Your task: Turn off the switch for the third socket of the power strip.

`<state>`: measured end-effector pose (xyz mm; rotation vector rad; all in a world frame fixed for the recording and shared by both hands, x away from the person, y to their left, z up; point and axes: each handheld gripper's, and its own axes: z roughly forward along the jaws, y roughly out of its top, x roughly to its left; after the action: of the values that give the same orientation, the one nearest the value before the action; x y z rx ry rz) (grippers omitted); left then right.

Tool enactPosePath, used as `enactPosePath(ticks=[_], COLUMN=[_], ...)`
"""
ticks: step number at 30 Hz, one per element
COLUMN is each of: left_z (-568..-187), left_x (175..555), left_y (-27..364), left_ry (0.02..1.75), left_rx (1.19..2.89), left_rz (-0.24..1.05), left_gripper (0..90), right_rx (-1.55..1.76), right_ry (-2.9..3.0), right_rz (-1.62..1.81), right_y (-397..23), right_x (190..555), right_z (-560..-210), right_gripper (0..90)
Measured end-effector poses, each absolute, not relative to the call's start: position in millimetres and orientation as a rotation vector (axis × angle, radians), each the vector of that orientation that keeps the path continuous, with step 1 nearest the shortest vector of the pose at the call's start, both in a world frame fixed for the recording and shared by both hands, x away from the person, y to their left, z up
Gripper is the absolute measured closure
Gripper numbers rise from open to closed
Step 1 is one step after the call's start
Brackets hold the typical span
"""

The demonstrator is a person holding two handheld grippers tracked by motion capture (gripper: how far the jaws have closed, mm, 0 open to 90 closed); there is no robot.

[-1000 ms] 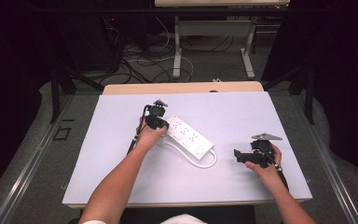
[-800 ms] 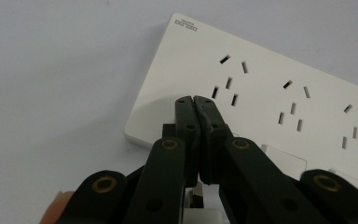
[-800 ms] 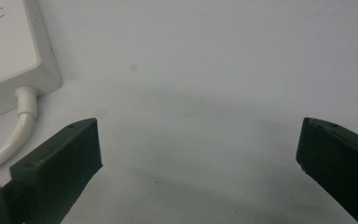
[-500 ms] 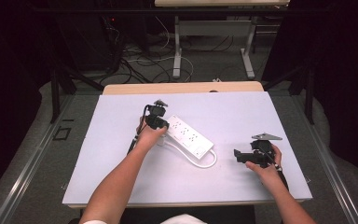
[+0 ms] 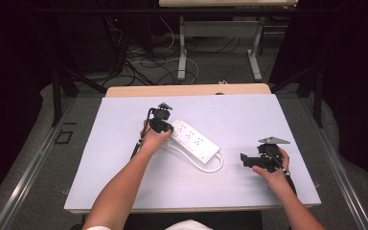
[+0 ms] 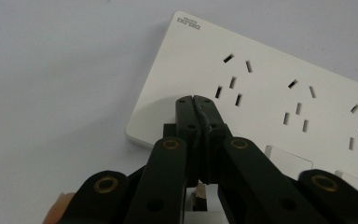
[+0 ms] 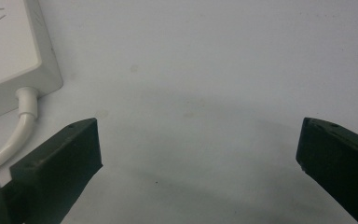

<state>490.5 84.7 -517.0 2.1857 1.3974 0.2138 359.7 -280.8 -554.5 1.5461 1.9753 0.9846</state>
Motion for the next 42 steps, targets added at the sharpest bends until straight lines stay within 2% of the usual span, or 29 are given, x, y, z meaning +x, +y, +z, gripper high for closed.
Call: enactPosePath(ticks=[27,38,42], left_z=[-516.3,-514.3,-513.5], left_x=[489.8,489.3,489.3], left_y=[83.5,85.4,87.0], left_ry=[1.412,1.437,1.446], left_rx=[2.192,2.158,2.149], left_rz=[0.239,0.265,0.276], left_gripper=[89.8,86.2,81.5], right_rx=[1.545,1.551,1.539], right_ry=[1.971,1.970,1.975], right_rz=[0.985,0.987,0.983], right_y=[-281.7,-281.5,-281.8], right_x=[359.8,359.8,360.2], right_z=[-554.5,-554.0,-554.7], right_gripper=[0.0,0.0,0.0])
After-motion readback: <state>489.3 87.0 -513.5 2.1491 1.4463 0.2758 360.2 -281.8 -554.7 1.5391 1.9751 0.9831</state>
